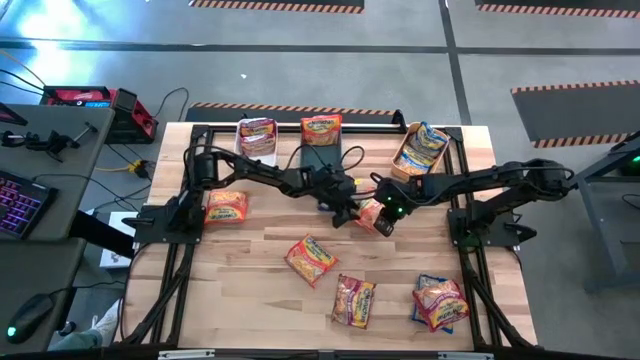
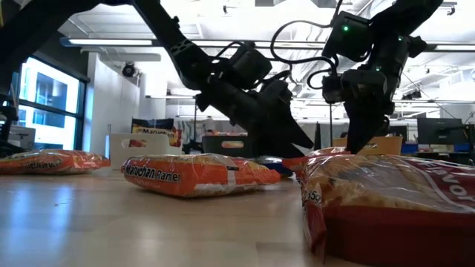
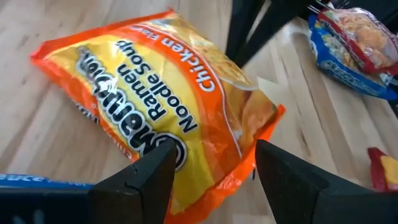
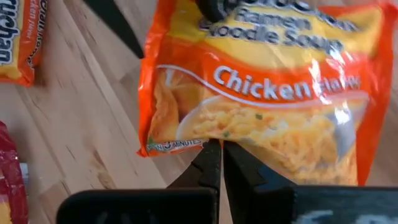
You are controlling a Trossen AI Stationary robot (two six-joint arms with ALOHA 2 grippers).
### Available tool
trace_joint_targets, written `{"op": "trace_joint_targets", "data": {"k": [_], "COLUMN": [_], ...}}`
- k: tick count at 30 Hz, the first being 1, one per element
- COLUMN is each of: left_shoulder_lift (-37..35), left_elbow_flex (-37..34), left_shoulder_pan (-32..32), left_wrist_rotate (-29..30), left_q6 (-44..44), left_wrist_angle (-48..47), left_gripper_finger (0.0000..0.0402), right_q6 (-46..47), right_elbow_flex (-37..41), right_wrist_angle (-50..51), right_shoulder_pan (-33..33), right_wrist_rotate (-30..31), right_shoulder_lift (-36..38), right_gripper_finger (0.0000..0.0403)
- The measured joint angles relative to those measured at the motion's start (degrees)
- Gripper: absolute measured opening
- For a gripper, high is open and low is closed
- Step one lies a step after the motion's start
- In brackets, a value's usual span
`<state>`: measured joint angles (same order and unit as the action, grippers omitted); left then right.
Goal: Sort Maruchan noodles
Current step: Put the orange noodle pack into the blue bin
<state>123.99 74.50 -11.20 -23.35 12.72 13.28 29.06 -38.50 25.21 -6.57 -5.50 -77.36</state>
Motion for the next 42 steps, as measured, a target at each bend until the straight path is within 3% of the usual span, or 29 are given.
{"op": "trace_joint_targets", "data": {"k": [6,13,20,27,31,36,42], "left_shoulder_lift": [0.0,0.0,-0.3,-4.4,-5.3,-4.7,-1.6], "left_elbow_flex": [0.0,0.0,0.0,0.0,0.7,3.6,5.1], "left_shoulder_pan": [0.0,0.0,-0.8,-1.4,-0.7,-0.9,0.2], "left_wrist_rotate": [0.0,-0.6,-1.8,-1.2,7.4,4.8,5.2], "left_q6": [-4.6,-10.1,-15.7,-19.8,-12.4,-6.9,-6.8], "left_wrist_angle": [-0.7,-0.6,-1.1,-8.5,-10.2,-13.7,-14.8], "left_gripper_finger": [0.016,0.0021,0.0002,0.0,0.0011,0.0073,0.0173], "right_q6": [-1.0,-2.4,-4.6,-6.1,-7.0,-7.1,-8.2], "right_elbow_flex": [0.0,0.0,0.0,0.0,0.0,0.0,0.0], "right_wrist_angle": [-0.9,-2.1,-2.2,-1.4,-1.2,-1.0,-1.2], "right_shoulder_pan": [0.0,0.0,0.0,0.0,-0.1,-0.2,-0.2], "right_wrist_rotate": [0.0,0.0,0.0,1.5,2.5,3.5,3.5], "right_shoulder_lift": [0.0,0.0,1.6,8.6,11.8,12.7,12.3], "right_gripper_finger": [0.0,0.0,0.0,0.0,0.0,0.0,0.0]}}
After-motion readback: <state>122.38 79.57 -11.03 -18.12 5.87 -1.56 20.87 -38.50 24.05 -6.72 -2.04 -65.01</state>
